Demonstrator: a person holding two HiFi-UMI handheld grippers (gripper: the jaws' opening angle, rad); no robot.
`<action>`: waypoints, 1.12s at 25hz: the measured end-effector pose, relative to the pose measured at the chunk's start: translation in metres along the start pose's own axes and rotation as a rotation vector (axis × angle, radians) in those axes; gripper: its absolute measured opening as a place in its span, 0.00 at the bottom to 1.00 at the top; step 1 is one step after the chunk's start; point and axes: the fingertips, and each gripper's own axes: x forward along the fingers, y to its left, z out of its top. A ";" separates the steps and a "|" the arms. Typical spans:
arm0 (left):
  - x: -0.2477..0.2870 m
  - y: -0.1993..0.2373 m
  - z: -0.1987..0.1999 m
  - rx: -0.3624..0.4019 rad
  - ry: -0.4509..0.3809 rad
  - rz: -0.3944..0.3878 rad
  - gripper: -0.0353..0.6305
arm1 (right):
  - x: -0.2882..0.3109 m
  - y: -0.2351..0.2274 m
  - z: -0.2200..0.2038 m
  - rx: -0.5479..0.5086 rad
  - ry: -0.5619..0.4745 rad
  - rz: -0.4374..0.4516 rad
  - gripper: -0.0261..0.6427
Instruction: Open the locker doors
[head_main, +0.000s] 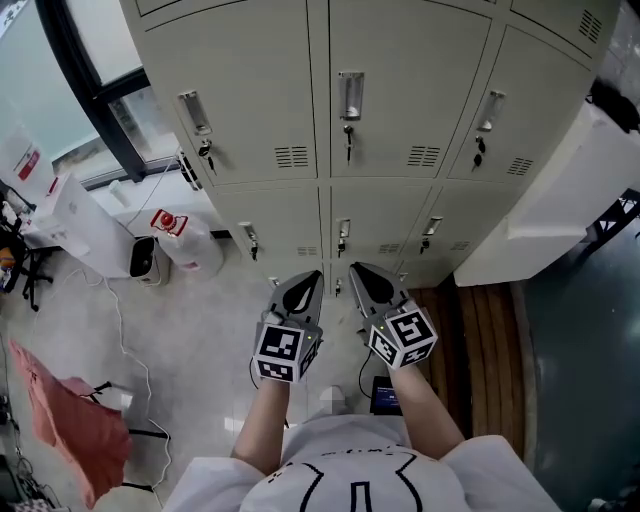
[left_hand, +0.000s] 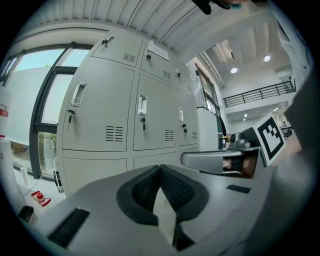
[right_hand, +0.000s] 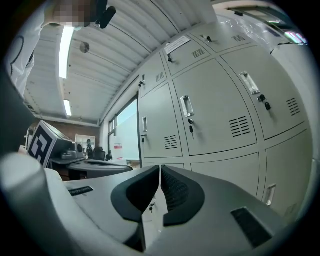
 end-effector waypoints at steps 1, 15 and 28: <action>0.003 0.002 -0.002 -0.005 0.001 -0.006 0.08 | 0.002 -0.004 -0.003 0.016 0.007 -0.007 0.07; 0.050 0.031 -0.020 -0.064 0.028 -0.007 0.08 | 0.056 -0.074 -0.076 0.091 0.188 -0.080 0.19; 0.110 0.058 -0.054 -0.113 0.124 0.038 0.08 | 0.125 -0.117 -0.161 -0.046 0.401 -0.069 0.20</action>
